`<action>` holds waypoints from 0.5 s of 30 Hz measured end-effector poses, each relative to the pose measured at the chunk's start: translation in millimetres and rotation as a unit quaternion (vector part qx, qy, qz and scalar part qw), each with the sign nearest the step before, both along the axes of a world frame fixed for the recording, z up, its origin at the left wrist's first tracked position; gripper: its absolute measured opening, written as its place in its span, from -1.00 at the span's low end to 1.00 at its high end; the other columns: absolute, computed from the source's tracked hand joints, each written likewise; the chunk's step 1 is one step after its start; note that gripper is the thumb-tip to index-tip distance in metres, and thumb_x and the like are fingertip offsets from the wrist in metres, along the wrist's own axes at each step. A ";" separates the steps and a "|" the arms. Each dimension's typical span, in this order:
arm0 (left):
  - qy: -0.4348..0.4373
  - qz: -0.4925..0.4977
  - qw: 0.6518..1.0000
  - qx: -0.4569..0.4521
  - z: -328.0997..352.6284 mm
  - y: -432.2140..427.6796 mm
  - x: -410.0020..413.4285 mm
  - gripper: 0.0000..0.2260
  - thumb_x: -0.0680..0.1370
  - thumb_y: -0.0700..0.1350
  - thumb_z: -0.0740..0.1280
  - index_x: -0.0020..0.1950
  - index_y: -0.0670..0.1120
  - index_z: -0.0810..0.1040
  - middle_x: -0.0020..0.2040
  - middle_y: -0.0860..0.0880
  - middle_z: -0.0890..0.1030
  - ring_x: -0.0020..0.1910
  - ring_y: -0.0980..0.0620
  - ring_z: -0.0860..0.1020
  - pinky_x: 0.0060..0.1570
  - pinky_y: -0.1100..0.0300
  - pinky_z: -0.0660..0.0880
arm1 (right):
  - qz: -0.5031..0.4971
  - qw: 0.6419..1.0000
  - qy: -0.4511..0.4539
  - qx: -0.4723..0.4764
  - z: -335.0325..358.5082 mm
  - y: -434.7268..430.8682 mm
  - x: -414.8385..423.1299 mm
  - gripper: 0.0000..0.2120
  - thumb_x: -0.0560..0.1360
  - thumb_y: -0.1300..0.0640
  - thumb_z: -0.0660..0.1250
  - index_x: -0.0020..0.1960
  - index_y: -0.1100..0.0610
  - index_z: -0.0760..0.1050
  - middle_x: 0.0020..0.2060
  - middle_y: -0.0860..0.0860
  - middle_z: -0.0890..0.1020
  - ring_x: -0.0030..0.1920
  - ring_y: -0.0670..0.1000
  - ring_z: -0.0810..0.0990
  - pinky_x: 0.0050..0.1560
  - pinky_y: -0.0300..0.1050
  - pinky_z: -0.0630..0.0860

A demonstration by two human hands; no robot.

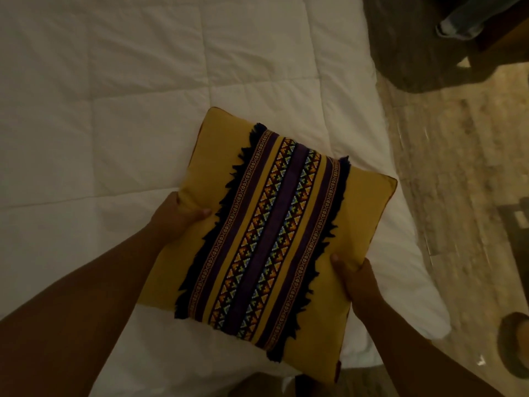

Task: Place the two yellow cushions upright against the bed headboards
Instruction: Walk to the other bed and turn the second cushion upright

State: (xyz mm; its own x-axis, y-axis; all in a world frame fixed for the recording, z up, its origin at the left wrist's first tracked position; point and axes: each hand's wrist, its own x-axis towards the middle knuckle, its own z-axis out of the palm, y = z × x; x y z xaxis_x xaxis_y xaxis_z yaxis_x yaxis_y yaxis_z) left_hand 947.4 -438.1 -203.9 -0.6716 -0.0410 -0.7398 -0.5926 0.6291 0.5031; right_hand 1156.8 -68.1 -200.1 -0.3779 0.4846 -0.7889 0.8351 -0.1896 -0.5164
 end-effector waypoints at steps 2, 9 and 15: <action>0.010 0.019 1.000 0.005 5.9 2.1 3.9 -0.13 0.22 0.30 0.56 0.39 -0.06 0.40 0.25 -0.09 0.57 0.09 -0.11 0.60 0.07 -0.09 0.59 | 0.008 1.000 0.021 0.014 7.1 0.1 -2.0 -0.08 0.22 -0.27 0.52 0.46 0.09 0.32 0.29 0.13 0.57 0.18 0.21 0.61 0.14 0.30 0.58; 0.051 0.065 0.997 -0.007 52.2 -3.8 34.9 -0.27 0.35 0.20 0.53 0.37 -0.13 0.39 0.24 -0.14 0.55 0.11 -0.15 0.57 0.02 -0.05 0.54 | 0.090 0.989 0.109 0.038 58.6 10.1 -25.3 -0.27 0.32 -0.27 0.48 0.40 -0.04 0.37 0.22 0.01 0.60 0.08 0.03 0.63 -0.07 -0.01 0.62; 0.093 0.185 0.978 0.010 120.0 -25.6 92.1 -0.27 0.34 0.20 0.52 0.36 -0.12 0.38 0.16 -0.09 0.54 -0.03 -0.07 0.55 -0.14 0.05 0.50 | 0.196 0.968 0.155 0.017 117.4 16.6 -65.4 -0.23 0.35 -0.24 0.49 0.44 0.04 0.34 0.22 0.04 0.60 0.07 0.08 0.65 -0.06 0.05 0.66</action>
State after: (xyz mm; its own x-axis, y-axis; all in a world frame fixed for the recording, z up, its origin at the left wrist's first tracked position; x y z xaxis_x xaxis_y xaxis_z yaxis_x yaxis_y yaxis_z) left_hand 1039.5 -463.6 -84.0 -0.7363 -0.2935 -0.6096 -0.6752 0.3775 0.6338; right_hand 1091.5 -51.5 -82.7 -0.7545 0.2801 -0.5936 0.6429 0.1330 -0.7543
